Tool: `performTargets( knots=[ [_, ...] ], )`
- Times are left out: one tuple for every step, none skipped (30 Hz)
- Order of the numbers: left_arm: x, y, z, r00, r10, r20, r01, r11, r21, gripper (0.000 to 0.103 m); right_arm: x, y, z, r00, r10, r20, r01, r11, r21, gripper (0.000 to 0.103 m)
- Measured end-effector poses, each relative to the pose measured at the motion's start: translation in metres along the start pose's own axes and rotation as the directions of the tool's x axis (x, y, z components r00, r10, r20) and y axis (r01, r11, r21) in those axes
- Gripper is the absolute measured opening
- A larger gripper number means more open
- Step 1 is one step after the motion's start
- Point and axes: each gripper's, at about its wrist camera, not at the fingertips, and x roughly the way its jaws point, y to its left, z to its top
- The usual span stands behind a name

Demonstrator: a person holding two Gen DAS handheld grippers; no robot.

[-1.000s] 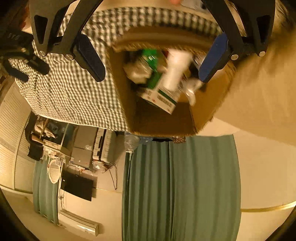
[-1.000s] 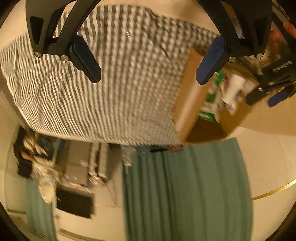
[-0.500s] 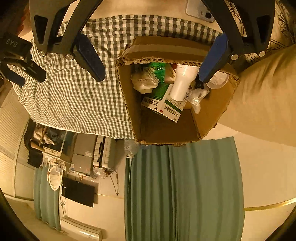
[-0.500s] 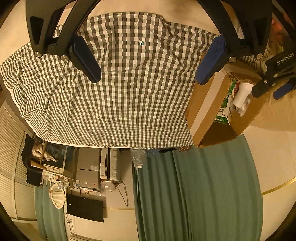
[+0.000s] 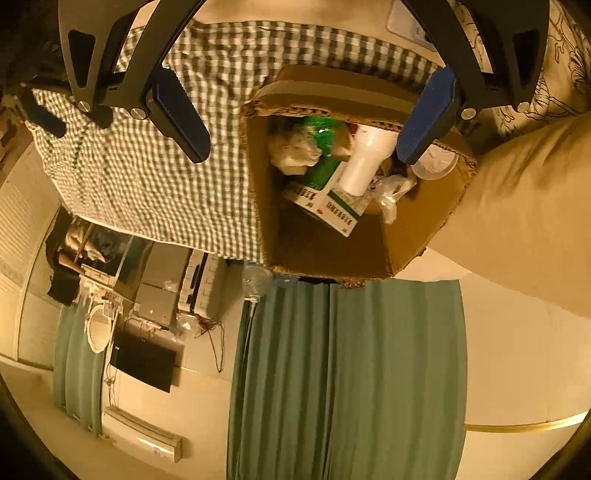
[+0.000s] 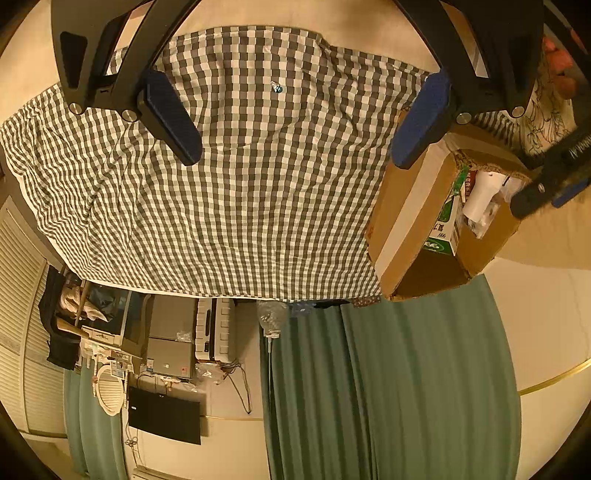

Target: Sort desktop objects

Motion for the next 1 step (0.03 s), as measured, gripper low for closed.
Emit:
performTargets(
  knots=[
    [-0.0011, -0.0034, -0.0004, 1.000, -0.008, 0.004, 0.008, 1.000, 0.009, 0.103, -0.0007, 0.0002, -0.0001, 1.000, 0.001, 0.002, -0.001, 1.000, -0.001, 0.103]
  ],
)
